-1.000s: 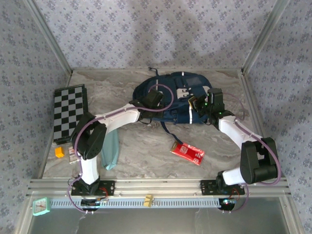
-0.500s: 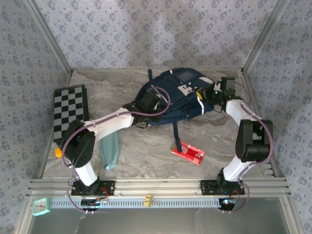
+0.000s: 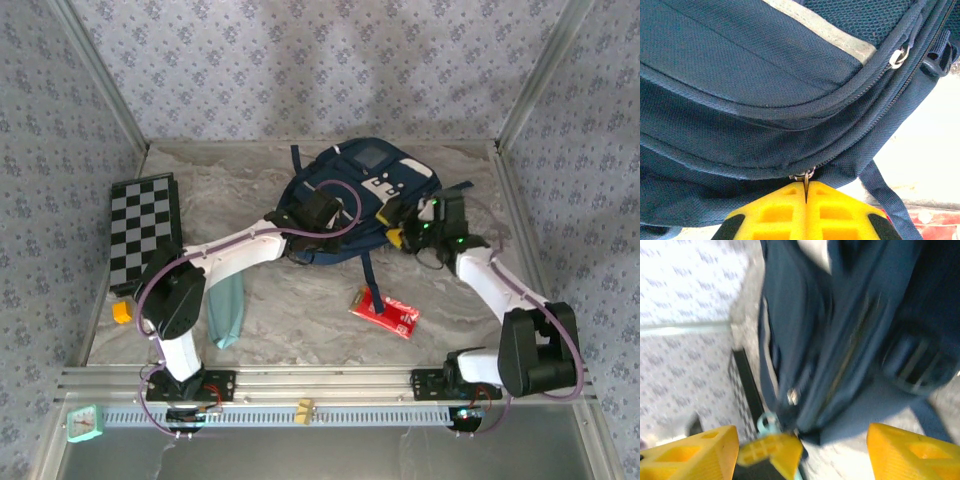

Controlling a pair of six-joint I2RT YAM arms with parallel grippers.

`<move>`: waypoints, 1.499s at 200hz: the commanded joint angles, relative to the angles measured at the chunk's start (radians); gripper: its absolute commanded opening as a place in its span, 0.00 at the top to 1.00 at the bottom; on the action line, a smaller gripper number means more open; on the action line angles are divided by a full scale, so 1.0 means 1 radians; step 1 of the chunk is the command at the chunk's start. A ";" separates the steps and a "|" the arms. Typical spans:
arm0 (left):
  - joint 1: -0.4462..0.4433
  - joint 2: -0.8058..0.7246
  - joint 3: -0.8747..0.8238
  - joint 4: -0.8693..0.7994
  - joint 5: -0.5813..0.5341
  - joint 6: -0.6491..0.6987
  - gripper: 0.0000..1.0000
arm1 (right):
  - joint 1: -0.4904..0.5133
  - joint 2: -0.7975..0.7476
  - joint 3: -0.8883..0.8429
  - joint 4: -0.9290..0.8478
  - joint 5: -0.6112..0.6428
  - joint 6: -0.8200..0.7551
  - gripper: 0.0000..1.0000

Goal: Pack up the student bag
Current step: Unzip the student bag at the top-center of the table.

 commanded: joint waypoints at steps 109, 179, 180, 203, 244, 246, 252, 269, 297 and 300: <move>0.002 0.008 0.033 -0.012 0.056 0.010 1.00 | 0.183 0.324 0.112 0.315 0.225 0.121 0.67; -0.042 -0.061 -0.036 -0.118 0.011 -0.019 1.00 | -0.060 0.234 0.180 -0.098 -0.059 -0.285 1.00; -0.041 -0.061 -0.037 -0.120 0.009 -0.018 1.00 | -0.069 0.231 0.179 -0.101 -0.065 -0.289 1.00; -0.030 -0.035 -0.068 -0.153 -0.049 -0.006 1.00 | -0.215 0.205 0.203 -0.205 -0.165 -0.362 1.00; -0.010 0.050 -0.028 -0.105 0.018 0.040 1.00 | -0.211 0.174 0.219 -0.199 -0.211 -0.345 1.00; -0.010 0.052 -0.026 -0.099 0.026 0.044 1.00 | -0.206 0.172 0.217 -0.195 -0.211 -0.343 1.00; -0.010 0.059 -0.025 -0.075 0.043 0.051 1.00 | -0.198 0.170 0.209 -0.184 -0.214 -0.337 1.00; -0.009 0.079 -0.016 -0.034 0.069 0.065 1.00 | -0.185 0.158 0.198 -0.181 -0.210 -0.338 1.00; 0.005 0.114 -0.002 -0.002 0.061 0.078 0.92 | -0.195 0.140 0.168 -0.152 -0.196 -0.309 1.00; 0.008 0.115 -0.004 0.004 0.062 0.077 0.91 | -0.195 0.139 0.166 -0.147 -0.199 -0.306 1.00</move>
